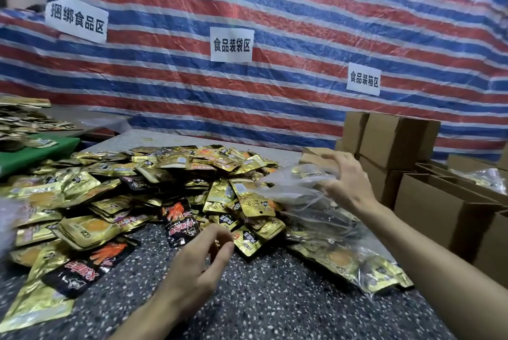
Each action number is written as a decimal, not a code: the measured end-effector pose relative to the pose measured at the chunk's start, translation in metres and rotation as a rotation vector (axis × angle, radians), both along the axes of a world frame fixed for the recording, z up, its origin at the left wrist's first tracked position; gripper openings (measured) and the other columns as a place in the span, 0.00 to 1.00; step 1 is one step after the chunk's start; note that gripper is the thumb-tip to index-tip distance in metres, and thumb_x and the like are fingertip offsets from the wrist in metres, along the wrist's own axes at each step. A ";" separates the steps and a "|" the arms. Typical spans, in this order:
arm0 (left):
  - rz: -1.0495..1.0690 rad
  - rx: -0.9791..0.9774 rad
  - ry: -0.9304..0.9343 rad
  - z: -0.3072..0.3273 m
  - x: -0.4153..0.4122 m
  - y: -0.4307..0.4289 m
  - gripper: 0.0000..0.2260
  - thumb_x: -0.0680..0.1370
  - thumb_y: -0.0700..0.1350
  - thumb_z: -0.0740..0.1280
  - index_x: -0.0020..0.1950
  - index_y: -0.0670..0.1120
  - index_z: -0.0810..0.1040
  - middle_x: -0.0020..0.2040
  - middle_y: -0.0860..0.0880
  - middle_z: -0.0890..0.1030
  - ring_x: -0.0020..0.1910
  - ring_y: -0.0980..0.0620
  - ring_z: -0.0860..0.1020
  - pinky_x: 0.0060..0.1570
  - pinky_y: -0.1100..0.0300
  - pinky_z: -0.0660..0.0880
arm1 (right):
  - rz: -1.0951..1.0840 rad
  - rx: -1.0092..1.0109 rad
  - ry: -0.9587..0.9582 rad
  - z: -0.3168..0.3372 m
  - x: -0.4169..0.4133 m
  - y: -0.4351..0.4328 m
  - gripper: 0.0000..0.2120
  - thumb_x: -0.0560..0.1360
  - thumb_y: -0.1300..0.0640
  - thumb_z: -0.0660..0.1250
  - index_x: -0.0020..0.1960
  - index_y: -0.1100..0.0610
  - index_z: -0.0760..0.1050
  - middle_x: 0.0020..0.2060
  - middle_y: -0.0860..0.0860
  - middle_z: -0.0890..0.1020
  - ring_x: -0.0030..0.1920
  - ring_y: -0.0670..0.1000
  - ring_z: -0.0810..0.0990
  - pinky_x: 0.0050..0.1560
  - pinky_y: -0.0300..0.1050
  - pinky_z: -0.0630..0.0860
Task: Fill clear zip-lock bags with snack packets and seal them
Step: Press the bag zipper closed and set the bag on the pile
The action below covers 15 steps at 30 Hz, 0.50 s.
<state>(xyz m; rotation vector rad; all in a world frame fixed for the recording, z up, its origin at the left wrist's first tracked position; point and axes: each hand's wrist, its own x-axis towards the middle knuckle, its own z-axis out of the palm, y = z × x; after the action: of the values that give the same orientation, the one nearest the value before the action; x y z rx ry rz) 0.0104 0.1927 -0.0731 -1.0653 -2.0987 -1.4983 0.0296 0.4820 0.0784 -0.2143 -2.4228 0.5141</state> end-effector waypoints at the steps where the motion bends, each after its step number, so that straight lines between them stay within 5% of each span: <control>1: -0.004 0.005 -0.006 0.000 0.000 0.000 0.04 0.81 0.49 0.62 0.48 0.58 0.73 0.44 0.63 0.77 0.38 0.60 0.76 0.37 0.68 0.73 | 0.033 0.026 0.143 -0.003 0.001 -0.011 0.33 0.59 0.53 0.60 0.64 0.55 0.75 0.65 0.54 0.75 0.67 0.55 0.70 0.67 0.55 0.65; 5: 0.020 0.051 -0.017 0.003 -0.001 0.000 0.02 0.79 0.54 0.61 0.49 0.60 0.73 0.41 0.61 0.77 0.34 0.58 0.74 0.33 0.67 0.71 | 0.277 0.043 0.496 -0.030 0.001 -0.076 0.25 0.58 0.67 0.59 0.54 0.60 0.77 0.56 0.57 0.78 0.60 0.52 0.74 0.62 0.50 0.70; 8: 0.050 0.103 -0.041 0.005 -0.002 -0.002 0.03 0.78 0.54 0.61 0.50 0.59 0.73 0.41 0.59 0.78 0.34 0.55 0.75 0.33 0.65 0.71 | 0.504 -0.141 0.405 -0.063 0.000 -0.124 0.18 0.64 0.67 0.60 0.51 0.55 0.76 0.51 0.51 0.79 0.53 0.45 0.77 0.53 0.38 0.75; 12: 0.085 0.155 -0.081 0.006 -0.003 -0.006 0.03 0.78 0.51 0.63 0.49 0.55 0.76 0.42 0.57 0.79 0.38 0.54 0.78 0.41 0.54 0.77 | 0.593 -0.442 0.272 -0.114 -0.002 -0.159 0.11 0.71 0.65 0.65 0.50 0.52 0.77 0.46 0.47 0.79 0.46 0.47 0.80 0.43 0.43 0.78; 15: 0.111 0.173 -0.098 0.005 -0.005 -0.007 0.03 0.78 0.51 0.62 0.49 0.56 0.75 0.41 0.57 0.79 0.37 0.56 0.77 0.38 0.58 0.75 | 0.596 -0.643 0.193 -0.134 -0.007 -0.156 0.14 0.74 0.69 0.67 0.48 0.50 0.79 0.45 0.47 0.82 0.46 0.51 0.81 0.39 0.46 0.79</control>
<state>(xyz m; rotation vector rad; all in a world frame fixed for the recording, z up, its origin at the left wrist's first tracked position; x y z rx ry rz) 0.0053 0.1855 -0.0677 -0.8154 -2.0119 -1.6718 0.0231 0.3262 -0.0556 0.2935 -2.0337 1.5006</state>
